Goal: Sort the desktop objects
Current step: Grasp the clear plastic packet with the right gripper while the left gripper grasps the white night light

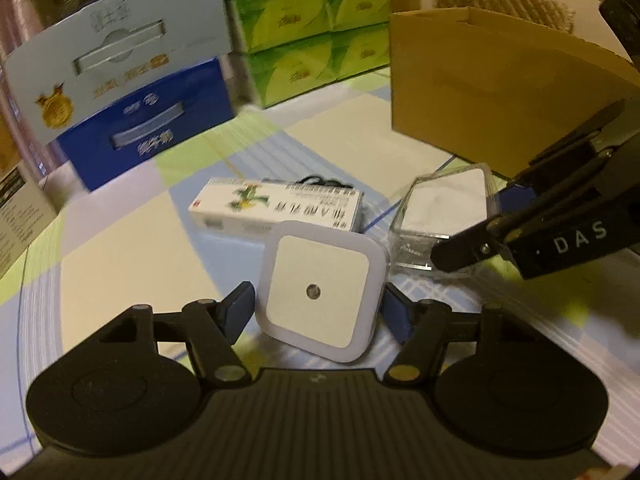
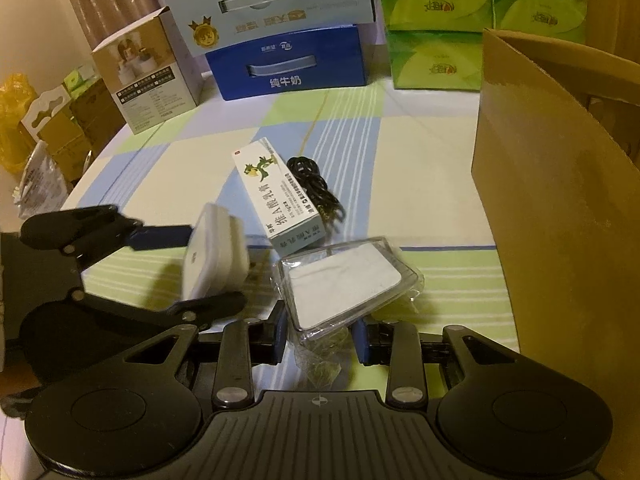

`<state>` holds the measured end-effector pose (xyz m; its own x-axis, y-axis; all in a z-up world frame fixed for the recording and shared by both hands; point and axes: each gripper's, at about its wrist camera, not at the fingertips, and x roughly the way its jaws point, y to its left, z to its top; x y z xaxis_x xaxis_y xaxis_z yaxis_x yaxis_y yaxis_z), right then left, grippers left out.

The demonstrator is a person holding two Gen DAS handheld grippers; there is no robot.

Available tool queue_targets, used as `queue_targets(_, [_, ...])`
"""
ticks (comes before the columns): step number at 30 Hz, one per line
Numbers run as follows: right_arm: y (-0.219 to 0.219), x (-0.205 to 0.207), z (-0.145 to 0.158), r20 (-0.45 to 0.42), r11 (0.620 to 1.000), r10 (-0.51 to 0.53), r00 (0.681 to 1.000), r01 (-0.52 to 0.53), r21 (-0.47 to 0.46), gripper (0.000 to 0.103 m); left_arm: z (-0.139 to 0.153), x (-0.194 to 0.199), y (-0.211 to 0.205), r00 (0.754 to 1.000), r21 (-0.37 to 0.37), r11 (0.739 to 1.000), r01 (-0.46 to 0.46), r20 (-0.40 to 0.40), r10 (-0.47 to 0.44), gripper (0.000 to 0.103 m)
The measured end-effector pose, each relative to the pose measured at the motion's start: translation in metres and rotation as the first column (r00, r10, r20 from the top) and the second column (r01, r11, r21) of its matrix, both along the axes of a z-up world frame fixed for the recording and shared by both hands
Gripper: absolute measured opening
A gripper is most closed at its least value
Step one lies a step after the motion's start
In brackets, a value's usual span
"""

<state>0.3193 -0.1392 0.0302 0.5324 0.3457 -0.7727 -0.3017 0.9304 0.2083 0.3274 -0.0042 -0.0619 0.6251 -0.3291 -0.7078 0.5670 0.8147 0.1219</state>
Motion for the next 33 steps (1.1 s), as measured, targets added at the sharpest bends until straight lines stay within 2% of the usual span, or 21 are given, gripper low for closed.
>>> queue_targets(6, [0.005, -0.020, 0.002, 0.007, 0.999, 0.033, 0.999, -0.033, -0.001, 0.029, 0.007, -0.026, 0.015, 0.996, 0.008, 0.997, -0.070, -0.053, 0.071, 0.064])
queue_targets(13, [0.005, -0.067, 0.003, 0.014, 0.998, 0.065, 0.998, -0.065, 0.004, 0.029, 0.022, -0.075, 0.022, 0.994, 0.029, 0.995, -0.096, -0.059, 0.097, 0.063])
queue_targets(14, [0.005, -0.074, 0.002, 0.015, 0.998, 0.068, 0.998, -0.068, 0.000, 0.029, 0.024, -0.082, 0.024, 0.993, 0.024, 0.995, -0.101, -0.061, 0.102, 0.055])
queue_targets(15, [0.005, -0.082, 0.001, 0.021, 0.997, 0.071, 0.997, -0.070, -0.005, 0.029, 0.025, -0.089, 0.025, 0.992, 0.019, 0.994, -0.106, -0.069, 0.107, 0.042])
queue_targets(16, [0.004, -0.088, 0.000, 0.025, 0.997, 0.074, 0.997, -0.074, -0.006, 0.030, 0.026, -0.095, 0.027, 0.991, 0.020, 0.993, -0.120, -0.064, 0.121, 0.041])
queue_targets(17, [0.003, -0.094, -0.001, 0.025, 0.997, 0.076, 0.997, -0.076, -0.004, 0.032, 0.027, -0.100, 0.029, 0.990, 0.018, 0.992, -0.127, -0.064, 0.128, 0.041])
queue_targets(18, [0.003, -0.099, -0.002, 0.021, 0.997, 0.077, 0.997, -0.078, 0.001, 0.040, 0.027, -0.105, 0.031, 0.989, 0.007, 0.991, -0.130, -0.068, 0.130, 0.041])
queue_targets(19, [0.002, -0.104, -0.003, 0.019, 0.997, 0.073, 0.997, -0.073, 0.003, 0.055, 0.028, -0.109, 0.033, 0.989, -0.003, 0.991, -0.134, -0.069, 0.133, 0.042])
queue_targets(20, [0.001, -0.109, -0.003, 0.022, 0.998, 0.068, 0.997, -0.068, -0.001, 0.065, 0.028, -0.112, 0.035, 0.988, -0.007, 0.990, -0.138, -0.064, 0.137, 0.043])
queue_targets(21, [0.000, -0.113, -0.003, 0.031, 0.998, 0.062, 0.998, -0.062, -0.016, 0.081, 0.028, -0.114, 0.036, 0.989, -0.006, 0.990, -0.138, -0.054, 0.138, 0.051])
queue_targets(22, [0.000, -0.117, -0.002, 0.047, 0.998, 0.059, 0.997, -0.057, -0.030, 0.084, 0.028, -0.115, 0.037, 0.990, -0.004, 0.991, -0.136, -0.042, 0.135, 0.063])
queue_targets(24, [0.003, -0.123, -0.001, 0.070, 0.996, 0.072, 0.995, -0.068, -0.062, 0.085, 0.031, -0.114, 0.040, 0.989, -0.022, 0.989, -0.145, -0.026, 0.145, 0.077])
queue_targets(25, [0.005, -0.124, -0.001, 0.084, 0.994, 0.078, 0.993, -0.071, -0.081, 0.086, 0.031, -0.112, 0.043, 0.987, -0.041, 0.986, -0.159, -0.032, 0.158, 0.080])
queue_targets(29, [0.010, -0.121, -0.004, 0.127, 0.985, 0.100, 0.987, -0.080, -0.155, 0.090, 0.030, -0.095, 0.055, 0.967, -0.157, 0.959, -0.237, -0.129, 0.218, 0.080])
queue_targets(33, [0.007, -0.111, -0.008, 0.122, 0.988, 0.086, 0.989, -0.070, -0.135, 0.090, 0.025, -0.082, 0.067, 0.930, -0.236, 0.913, -0.333, -0.241, 0.277, 0.080])
